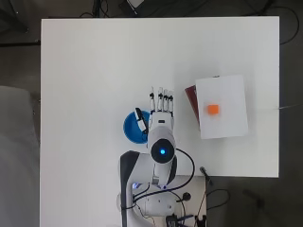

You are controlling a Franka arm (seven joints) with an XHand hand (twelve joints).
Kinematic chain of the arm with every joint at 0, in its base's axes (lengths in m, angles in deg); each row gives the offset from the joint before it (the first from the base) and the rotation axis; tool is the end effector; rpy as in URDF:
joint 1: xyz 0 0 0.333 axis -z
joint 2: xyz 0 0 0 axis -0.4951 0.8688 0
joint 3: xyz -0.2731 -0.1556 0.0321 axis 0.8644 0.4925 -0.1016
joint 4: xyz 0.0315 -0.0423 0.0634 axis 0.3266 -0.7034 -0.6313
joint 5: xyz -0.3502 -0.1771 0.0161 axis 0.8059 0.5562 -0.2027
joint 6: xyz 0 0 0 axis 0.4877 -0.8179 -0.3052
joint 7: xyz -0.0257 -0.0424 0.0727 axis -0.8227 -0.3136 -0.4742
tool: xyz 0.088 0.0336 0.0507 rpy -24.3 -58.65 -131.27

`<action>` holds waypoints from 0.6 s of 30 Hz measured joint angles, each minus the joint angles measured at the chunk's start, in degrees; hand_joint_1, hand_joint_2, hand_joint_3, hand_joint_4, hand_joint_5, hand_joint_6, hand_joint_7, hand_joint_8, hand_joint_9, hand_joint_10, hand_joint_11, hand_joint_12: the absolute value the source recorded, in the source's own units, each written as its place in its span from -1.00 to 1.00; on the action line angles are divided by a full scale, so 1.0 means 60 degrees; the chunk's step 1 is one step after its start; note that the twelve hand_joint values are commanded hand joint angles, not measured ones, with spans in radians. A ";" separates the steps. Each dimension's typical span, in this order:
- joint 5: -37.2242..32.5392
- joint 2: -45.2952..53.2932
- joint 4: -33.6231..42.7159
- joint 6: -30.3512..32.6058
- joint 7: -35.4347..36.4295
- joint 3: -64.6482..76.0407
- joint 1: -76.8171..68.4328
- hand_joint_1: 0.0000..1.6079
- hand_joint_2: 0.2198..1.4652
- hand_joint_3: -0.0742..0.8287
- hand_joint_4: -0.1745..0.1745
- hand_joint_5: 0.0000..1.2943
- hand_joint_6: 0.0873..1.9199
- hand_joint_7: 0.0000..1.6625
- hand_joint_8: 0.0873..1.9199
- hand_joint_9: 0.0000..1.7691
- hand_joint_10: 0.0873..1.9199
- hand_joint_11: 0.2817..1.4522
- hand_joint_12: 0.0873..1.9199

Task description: Teleoperate dual arm-hand system to pick and place objects

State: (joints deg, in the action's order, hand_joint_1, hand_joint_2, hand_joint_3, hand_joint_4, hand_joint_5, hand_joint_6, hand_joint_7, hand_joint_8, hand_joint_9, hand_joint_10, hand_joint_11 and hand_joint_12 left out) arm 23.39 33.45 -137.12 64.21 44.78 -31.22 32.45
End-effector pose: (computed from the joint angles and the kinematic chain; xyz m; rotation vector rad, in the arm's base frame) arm 0.2996 -0.0696 0.5633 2.8816 1.1237 0.3497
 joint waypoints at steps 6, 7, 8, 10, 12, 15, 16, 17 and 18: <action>0.0279 -0.0472 -0.0945 0.1395 -0.3490 -0.0103 0.0777 -0.75 0.23 -0.84 0.35 -0.56 -1.00 -0.55 -1.00 -0.49 -1.00 -0.63 -1.00; 0.0337 -0.0524 -0.1083 0.1619 -0.3767 0.0160 0.0886 -0.71 0.24 -0.84 0.36 -0.49 -1.00 -0.49 -1.00 -0.45 -1.00 -0.60 -1.00; 0.0428 -0.0519 -0.1183 0.1879 -0.3906 0.0493 0.0966 -0.68 0.24 -0.84 0.35 -0.45 -1.00 -0.44 -1.00 -0.42 -1.00 -0.58 -1.00; 0.0638 -0.0376 -0.1322 0.2346 -0.3905 0.1263 0.1079 -0.63 0.25 -0.83 0.33 -0.43 -1.00 -0.43 -1.00 -0.41 -1.00 -0.58 -1.00; 0.0871 -0.0060 -0.1386 0.2760 -0.3742 0.2213 0.1136 -0.67 0.30 -0.80 0.30 -0.41 -1.00 -0.43 -1.00 -0.41 -1.00 -0.59 -1.00; 0.1136 0.0736 -0.1334 0.3279 -0.3829 0.3505 0.1144 -0.71 0.35 -0.80 0.13 -0.53 -1.00 -0.53 -1.00 -0.48 -1.00 -0.62 -1.00; 0.1178 0.1065 -0.1296 0.3415 -0.3894 0.3831 0.1107 -0.71 0.34 -0.81 0.09 -0.57 -1.00 -0.57 -1.00 -0.51 -1.00 -0.64 -1.00; 0.1171 0.1420 -0.1224 0.3540 -0.3912 0.4088 0.1036 -0.71 0.34 -0.81 0.05 -0.60 -1.00 -0.57 -1.00 -0.51 -1.00 -0.65 -1.00; 0.1112 0.1825 -0.1111 0.3667 -0.3858 0.4313 0.0943 -0.71 0.34 -0.82 0.04 -0.60 -1.00 -0.55 -1.00 -0.49 -1.00 -0.65 -1.00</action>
State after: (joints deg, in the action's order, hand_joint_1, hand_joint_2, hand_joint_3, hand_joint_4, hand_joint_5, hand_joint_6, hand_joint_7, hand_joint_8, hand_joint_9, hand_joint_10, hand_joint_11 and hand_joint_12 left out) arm 30.06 44.40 -143.79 86.21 21.63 -5.35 38.10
